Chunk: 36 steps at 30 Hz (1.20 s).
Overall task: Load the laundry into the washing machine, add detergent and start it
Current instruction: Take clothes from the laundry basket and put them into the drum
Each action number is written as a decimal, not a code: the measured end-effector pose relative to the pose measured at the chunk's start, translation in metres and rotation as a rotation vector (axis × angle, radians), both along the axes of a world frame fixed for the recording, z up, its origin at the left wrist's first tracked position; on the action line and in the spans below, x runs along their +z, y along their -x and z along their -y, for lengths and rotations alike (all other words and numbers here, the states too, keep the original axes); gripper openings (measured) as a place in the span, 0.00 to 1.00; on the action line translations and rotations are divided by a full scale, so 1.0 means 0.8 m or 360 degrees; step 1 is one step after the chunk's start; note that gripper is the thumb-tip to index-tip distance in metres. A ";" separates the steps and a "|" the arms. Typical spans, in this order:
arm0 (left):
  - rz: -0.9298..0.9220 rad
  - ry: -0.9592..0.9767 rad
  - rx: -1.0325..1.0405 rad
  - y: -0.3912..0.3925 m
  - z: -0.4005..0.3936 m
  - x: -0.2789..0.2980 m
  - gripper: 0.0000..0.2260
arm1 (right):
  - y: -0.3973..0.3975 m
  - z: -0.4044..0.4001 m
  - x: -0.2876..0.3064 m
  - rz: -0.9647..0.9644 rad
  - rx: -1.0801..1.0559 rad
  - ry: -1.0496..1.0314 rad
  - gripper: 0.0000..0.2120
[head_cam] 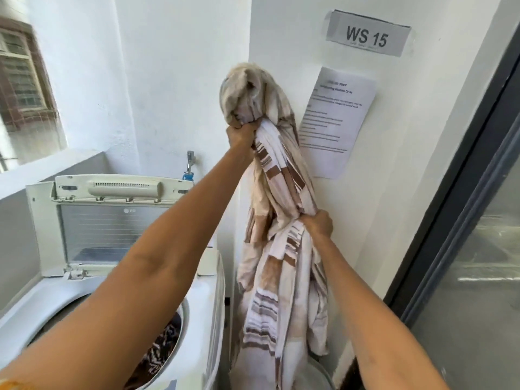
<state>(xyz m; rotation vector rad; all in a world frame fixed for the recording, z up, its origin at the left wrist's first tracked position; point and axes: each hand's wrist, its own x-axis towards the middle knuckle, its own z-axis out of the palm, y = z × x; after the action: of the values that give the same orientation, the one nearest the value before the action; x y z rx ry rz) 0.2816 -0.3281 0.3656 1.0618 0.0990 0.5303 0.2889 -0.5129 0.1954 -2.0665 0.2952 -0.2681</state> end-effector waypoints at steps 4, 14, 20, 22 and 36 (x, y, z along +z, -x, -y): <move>-0.0239 -0.0051 0.0111 0.022 -0.097 -0.022 0.18 | 0.000 -0.025 0.063 0.0160 -0.0076 -0.0106 0.19; -0.0975 -0.0150 -0.0154 0.170 -0.246 -0.122 0.14 | 0.077 -0.230 0.192 0.0548 0.0220 -0.0494 0.13; -0.0931 -0.0005 0.0085 0.241 -0.333 -0.122 0.12 | 0.142 -0.353 0.211 0.0480 0.0519 -0.0897 0.19; -0.0966 -0.0004 0.0145 0.257 -0.358 -0.131 0.12 | 0.156 -0.386 0.203 0.0460 0.0645 -0.0996 0.19; -0.1892 -0.0543 -0.0147 0.269 -0.399 -0.327 0.18 | 0.138 -0.507 -0.031 0.0334 0.0660 -0.0126 0.15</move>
<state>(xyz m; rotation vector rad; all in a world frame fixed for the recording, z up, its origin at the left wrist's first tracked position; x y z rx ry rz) 0.0661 -0.0088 0.1040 1.5917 1.0233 -0.2424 0.1784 -0.1072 0.1707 -1.9485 -0.2460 -0.2123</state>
